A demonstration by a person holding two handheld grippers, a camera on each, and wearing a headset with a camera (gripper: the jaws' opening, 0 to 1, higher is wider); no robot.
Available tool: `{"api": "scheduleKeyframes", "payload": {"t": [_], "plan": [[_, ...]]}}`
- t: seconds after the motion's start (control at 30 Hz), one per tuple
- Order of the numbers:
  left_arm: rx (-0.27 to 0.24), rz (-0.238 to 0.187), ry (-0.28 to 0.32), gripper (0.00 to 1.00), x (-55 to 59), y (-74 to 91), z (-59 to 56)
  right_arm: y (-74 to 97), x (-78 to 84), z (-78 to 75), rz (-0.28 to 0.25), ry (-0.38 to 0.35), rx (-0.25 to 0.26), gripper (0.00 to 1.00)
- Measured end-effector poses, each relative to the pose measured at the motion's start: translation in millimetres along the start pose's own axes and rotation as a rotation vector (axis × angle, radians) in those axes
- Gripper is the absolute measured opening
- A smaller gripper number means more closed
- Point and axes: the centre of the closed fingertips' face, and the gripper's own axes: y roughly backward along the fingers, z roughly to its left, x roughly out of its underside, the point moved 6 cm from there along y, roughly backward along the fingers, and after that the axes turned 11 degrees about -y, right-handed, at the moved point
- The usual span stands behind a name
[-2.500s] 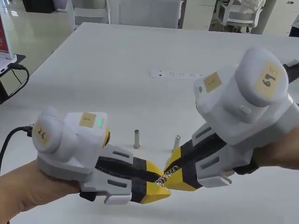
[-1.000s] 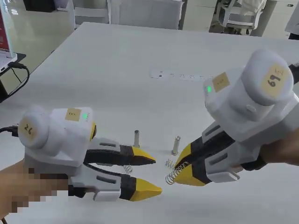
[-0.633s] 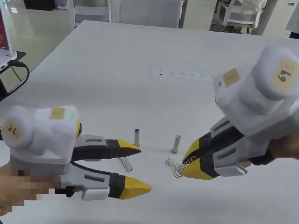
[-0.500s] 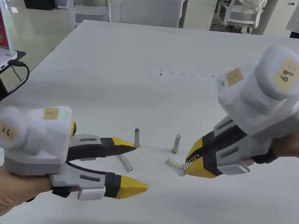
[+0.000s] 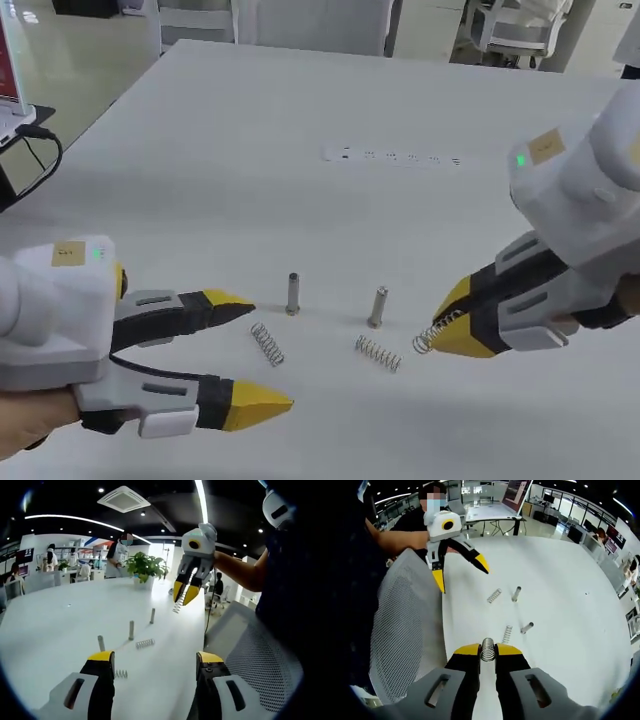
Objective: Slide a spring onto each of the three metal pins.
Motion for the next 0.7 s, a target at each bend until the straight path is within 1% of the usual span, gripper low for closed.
{"api": "scheduleKeyframes", "payload": {"t": [0.17,0.27,0.4,0.53,0.67,0.7], "plan": [[-0.018,0.001,0.007,0.64,2.1,4.2,0.9,12.1,5.7,-17.8,0.007,-0.029,0.051,0.08],[-0.027,0.003,0.010,0.67,3.0,6.0,1.3,19.8,7.3,-28.4,0.005,-0.047,0.074,0.08],[-0.030,0.005,0.008,0.68,3.4,7.1,1.6,25.6,10.6,-38.1,0.023,-0.057,0.105,0.08],[-0.036,0.010,0.004,0.69,3.9,7.9,2.8,30.3,18.0,-53.4,0.065,-0.064,0.147,0.08],[-0.032,0.014,0.001,0.69,3.8,8.2,2.9,30.6,22.7,-61.2,0.096,-0.072,0.155,0.08],[-0.033,0.015,-0.001,0.70,3.8,8.2,3.1,29.8,25.1,-64.1,0.115,-0.072,0.164,0.08]]}}
